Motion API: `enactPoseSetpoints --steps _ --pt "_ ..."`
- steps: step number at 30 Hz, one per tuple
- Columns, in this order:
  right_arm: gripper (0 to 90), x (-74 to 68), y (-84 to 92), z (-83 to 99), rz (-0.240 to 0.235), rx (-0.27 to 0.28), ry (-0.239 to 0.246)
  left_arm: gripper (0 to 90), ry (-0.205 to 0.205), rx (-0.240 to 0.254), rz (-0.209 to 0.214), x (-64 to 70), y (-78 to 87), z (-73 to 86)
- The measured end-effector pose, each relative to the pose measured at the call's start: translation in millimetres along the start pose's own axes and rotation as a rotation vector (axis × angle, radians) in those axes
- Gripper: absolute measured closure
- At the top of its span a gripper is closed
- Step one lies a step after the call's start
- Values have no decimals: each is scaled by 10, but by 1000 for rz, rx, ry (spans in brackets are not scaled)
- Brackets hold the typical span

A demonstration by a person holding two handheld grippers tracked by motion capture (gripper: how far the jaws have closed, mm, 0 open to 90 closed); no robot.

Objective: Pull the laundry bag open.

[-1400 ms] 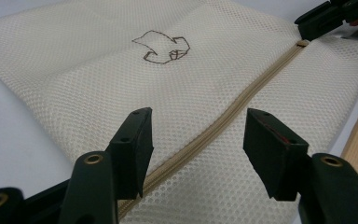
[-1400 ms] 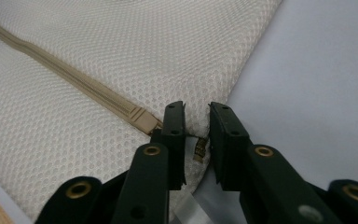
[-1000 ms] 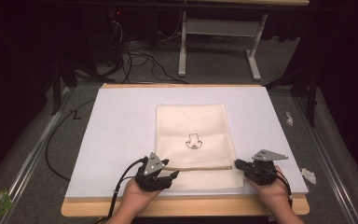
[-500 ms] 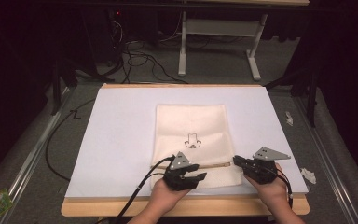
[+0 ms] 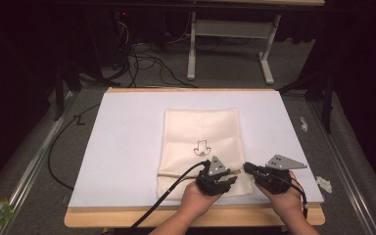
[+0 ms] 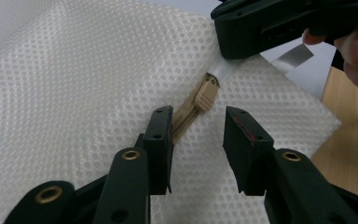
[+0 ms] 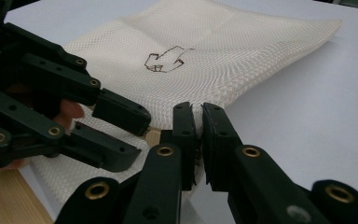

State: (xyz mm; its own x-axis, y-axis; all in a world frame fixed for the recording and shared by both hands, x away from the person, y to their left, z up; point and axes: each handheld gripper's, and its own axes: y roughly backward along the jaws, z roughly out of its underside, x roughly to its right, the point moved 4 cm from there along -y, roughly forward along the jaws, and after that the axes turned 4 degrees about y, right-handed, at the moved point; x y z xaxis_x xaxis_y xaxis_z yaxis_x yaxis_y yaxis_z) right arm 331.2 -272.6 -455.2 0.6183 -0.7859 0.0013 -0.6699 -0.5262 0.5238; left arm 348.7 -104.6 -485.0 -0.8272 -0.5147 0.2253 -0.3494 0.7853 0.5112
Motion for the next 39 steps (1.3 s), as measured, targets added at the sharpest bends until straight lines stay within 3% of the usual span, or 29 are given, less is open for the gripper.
enactPoseSetpoints --steps 5,12,15,22,29,39 --pt "858 -4 7 -8 -2 2 -1 639 28 19 11 16 -56 -32" --pt "858 5 12 -10 0 7 -12 786 45 43 7 53 -111 -64" --pt "858 15 21 -14 2 15 -11 862 41 52 38 64 -99 -73" --pt "859 23 22 -6 21 6 -3 871 17 49 28 74 -78 -58" --pt "860 55 29 10 28 0 -29 874 7 35 14 31 -18 -18" --pt "859 109 57 24 41 8 -43 873 35 -5 -20 -176 232 139"
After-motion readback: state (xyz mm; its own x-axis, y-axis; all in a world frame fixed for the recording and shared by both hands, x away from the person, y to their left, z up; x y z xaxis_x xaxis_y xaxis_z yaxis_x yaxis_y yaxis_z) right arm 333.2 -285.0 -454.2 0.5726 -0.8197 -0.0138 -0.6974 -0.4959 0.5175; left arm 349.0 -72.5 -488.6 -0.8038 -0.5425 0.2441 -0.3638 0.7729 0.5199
